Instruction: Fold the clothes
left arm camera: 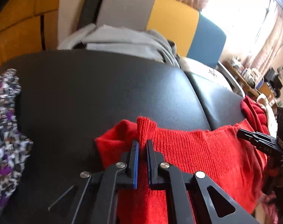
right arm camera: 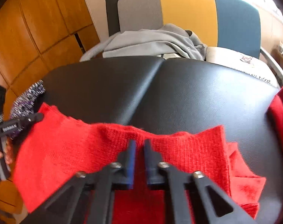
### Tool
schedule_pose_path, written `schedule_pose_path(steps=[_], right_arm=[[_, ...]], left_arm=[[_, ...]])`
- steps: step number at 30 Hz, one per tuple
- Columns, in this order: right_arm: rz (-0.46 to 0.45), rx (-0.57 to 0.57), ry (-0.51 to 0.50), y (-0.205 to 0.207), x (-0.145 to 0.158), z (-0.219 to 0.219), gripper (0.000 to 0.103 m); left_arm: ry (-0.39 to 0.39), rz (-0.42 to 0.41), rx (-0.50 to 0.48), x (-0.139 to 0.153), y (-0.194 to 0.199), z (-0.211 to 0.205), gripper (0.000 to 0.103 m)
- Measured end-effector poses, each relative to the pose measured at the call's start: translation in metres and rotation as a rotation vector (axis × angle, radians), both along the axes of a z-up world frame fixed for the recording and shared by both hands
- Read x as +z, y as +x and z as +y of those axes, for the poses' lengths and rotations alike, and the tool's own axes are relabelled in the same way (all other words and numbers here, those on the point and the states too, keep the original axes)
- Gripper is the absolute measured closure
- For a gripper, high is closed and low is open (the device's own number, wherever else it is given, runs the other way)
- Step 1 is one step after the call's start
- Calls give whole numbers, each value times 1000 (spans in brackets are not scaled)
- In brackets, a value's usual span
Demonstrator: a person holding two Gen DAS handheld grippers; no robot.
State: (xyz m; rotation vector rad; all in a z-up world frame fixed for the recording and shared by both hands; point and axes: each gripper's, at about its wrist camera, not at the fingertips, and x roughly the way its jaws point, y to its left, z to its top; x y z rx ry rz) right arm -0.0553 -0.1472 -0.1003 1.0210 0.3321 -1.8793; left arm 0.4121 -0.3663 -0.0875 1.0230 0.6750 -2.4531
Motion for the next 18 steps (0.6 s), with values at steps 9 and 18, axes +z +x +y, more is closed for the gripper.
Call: schedule_pose_path(steps=[9,18], right_arm=[[82,-63,-1,-10,-28,7,102],[36,-69,-68,-15,-26,15,100]], left_arm=[[100,-2,104,-35,17,-18,94],[233,74,181,-23,78,-27,59]])
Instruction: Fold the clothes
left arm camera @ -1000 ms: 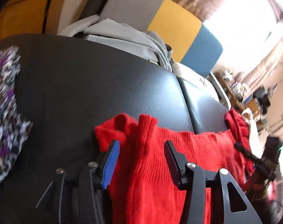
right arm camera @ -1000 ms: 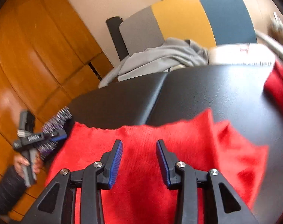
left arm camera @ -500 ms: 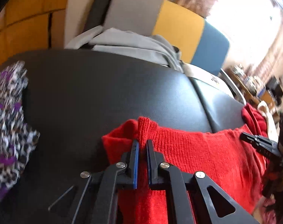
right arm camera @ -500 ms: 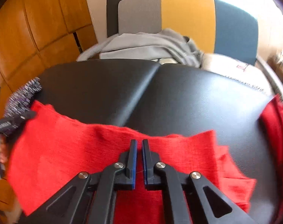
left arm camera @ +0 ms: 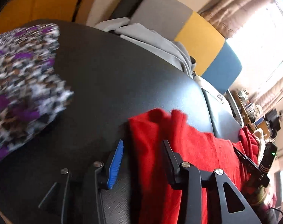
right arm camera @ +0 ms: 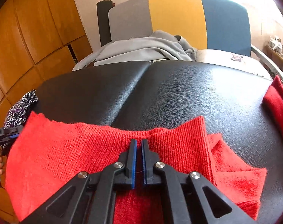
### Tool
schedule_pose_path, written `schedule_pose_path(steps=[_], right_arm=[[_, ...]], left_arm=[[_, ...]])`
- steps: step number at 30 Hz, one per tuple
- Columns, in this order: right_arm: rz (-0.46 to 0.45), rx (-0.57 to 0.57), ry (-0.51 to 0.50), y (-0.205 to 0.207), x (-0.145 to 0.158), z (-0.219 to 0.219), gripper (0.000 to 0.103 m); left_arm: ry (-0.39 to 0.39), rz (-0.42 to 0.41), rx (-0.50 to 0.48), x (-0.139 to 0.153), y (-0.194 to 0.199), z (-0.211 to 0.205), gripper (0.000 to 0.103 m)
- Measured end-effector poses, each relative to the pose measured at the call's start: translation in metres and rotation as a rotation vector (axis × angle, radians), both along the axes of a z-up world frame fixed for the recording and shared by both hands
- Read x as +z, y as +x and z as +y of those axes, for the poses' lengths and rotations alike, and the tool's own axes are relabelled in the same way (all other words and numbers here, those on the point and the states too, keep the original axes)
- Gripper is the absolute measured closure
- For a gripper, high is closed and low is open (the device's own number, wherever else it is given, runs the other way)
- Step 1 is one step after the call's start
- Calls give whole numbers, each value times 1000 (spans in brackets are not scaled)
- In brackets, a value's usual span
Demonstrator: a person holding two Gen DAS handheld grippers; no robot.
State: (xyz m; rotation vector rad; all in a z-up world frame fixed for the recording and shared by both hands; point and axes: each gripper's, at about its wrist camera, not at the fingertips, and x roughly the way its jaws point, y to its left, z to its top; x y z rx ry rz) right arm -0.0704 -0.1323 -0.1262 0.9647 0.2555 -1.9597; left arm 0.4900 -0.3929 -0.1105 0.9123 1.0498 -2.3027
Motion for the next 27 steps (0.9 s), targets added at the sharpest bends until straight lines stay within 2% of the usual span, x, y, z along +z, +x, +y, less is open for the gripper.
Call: schedule_pose_path(steps=[3,5,7,14,16,18,19,20,22,27], right_arm=[[9,-1,3,4,1,1,99],[13,-2,2,4,1,2,99],[18,-3,4,5,1,2,99],[5,-4,-12,6,1,6,99],[-8,-3,-22,4,1,7,99],[-29,-1,-39,0,0,10,99],[-43,0,-50,-2,-1,11,99],[-54,1,-58,-4,-1,12,99],[-80,3,-77,-8,-2,14,99],[-100,1,-76,-9,0,14,98]], left_arm=[[104,44,-14,-4,17,0,43],[183,108,-18,-6,22,-1,23],[211,110,-30,-8,17,0,23],[139,1,-180,-18,-21,23,22],[142,-9,-201,-19,-28,22,22],[159,0,-199,-20,-30,19,26],[155,-8,-188,-20,-31,17,44],[169,-7,-180,-23,-32,15,67],[218,12,-152,-29,-30,12,72],[221,15,-105,-23,-31,9,82]])
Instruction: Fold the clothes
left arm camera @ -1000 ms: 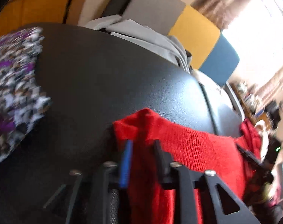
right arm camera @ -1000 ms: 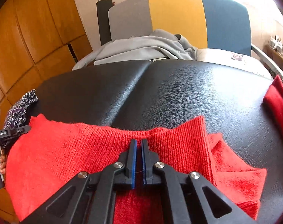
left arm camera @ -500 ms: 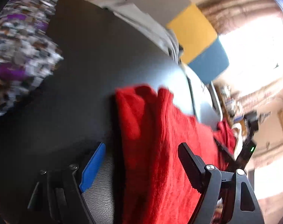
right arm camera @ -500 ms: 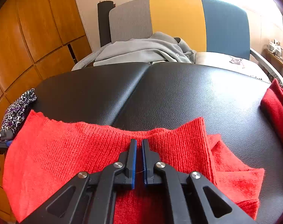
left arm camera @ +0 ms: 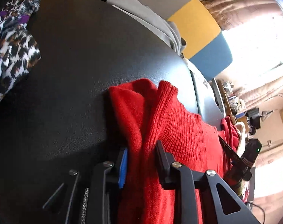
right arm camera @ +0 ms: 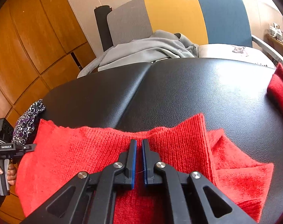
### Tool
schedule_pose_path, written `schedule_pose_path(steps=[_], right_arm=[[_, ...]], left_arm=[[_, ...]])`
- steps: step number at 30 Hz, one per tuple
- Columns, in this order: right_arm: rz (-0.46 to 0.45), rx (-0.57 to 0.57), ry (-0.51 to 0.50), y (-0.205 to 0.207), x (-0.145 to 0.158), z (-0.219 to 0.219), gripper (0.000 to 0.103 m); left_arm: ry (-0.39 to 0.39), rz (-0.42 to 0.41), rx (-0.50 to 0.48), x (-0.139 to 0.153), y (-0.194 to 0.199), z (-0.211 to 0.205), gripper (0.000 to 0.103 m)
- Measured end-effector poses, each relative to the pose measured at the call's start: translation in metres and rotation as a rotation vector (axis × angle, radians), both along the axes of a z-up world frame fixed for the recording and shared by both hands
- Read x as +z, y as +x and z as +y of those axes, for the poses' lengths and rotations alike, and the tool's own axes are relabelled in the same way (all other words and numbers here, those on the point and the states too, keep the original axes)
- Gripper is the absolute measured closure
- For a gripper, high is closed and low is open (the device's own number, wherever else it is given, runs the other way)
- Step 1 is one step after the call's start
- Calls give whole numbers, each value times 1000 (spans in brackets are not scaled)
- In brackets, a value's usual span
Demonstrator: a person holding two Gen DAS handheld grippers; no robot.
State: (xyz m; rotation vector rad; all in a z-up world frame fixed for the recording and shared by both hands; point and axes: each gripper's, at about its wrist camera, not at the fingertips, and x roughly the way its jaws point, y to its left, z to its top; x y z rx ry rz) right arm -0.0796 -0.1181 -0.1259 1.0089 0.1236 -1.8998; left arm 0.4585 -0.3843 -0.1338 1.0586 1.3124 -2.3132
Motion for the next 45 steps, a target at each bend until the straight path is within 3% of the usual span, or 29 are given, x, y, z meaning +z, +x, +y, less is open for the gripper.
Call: schedule_pose_path(steps=[4,9,18,24,30,37,42,45], right_arm=[[10,102,50,9,18,1,83],[169,225,182,43,34,2,83],[268,296,262,80,32,12,83],[263,388,308,84,29,35,83],[141,388,216,67,17,60,82],[59,334,59,55,4,78,84],[37,308,12,57,0,84,84],[24,296,-9,59,-2,88,84]], left_arm=[[-46,-25,16,13,-1,-12,85],[-82,-74,28,15,-5,-27,85],[-153,-106,10,39,-3,-28,85],[-109,-57,-23,70,-5,-17,86],[6,68,-78,107,-18,10,87],[131,193,-92,140,-48,56,88],[171,220,-136,152,-94,106,88],[209,201,-158,144,-128,134,89]])
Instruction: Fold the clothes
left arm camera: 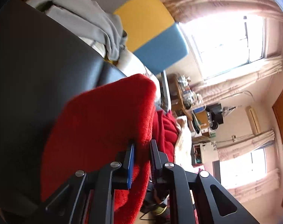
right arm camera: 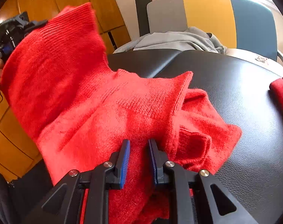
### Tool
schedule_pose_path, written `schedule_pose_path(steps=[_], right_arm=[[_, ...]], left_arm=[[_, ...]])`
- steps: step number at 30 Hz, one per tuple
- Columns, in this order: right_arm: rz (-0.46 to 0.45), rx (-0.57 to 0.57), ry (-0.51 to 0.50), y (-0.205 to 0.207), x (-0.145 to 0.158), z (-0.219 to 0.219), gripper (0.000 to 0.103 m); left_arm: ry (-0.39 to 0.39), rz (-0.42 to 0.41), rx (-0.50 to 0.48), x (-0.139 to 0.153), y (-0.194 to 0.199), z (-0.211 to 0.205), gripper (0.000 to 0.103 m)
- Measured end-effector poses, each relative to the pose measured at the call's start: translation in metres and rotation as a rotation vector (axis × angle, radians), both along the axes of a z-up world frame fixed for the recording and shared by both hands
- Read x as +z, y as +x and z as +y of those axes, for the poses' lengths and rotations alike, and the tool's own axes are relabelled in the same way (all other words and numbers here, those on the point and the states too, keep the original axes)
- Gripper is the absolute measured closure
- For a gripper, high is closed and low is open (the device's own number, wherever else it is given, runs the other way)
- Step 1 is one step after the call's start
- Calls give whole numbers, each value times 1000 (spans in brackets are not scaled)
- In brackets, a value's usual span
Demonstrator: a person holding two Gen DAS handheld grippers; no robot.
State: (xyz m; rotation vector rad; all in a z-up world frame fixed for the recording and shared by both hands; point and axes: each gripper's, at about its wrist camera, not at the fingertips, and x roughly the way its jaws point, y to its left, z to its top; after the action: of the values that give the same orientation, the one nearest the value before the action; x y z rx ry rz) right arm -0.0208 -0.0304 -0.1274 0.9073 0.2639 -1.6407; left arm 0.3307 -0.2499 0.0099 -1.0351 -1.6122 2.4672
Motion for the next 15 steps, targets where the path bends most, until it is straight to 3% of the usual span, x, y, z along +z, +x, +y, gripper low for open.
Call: schedule_pose_path(steps=[2,3,6,9,12,15], right_arm=[[-10,-4,-9,0,0,2,84],[-17,-4,-14,0,-1,2,84],[-36,-4,-28,-1,-1,4,84],[-52,-1,-43,-2,-2,7,84],[-75,-1,-62,-6,-3,9,84],[-73,1,-66,-7,-3,9,84]], left_arm=[[35,-17,-17,-9,-23,17,103],[52,-25,-25,-14,-34,25,103],[-56,-76,-51,-19,-71,57,103],[-62,-120,-101,-35,-90,75,103],[-198,-118,-140,-23,-89,82,103],[-368,-154,-167,-14,-63,78,103]])
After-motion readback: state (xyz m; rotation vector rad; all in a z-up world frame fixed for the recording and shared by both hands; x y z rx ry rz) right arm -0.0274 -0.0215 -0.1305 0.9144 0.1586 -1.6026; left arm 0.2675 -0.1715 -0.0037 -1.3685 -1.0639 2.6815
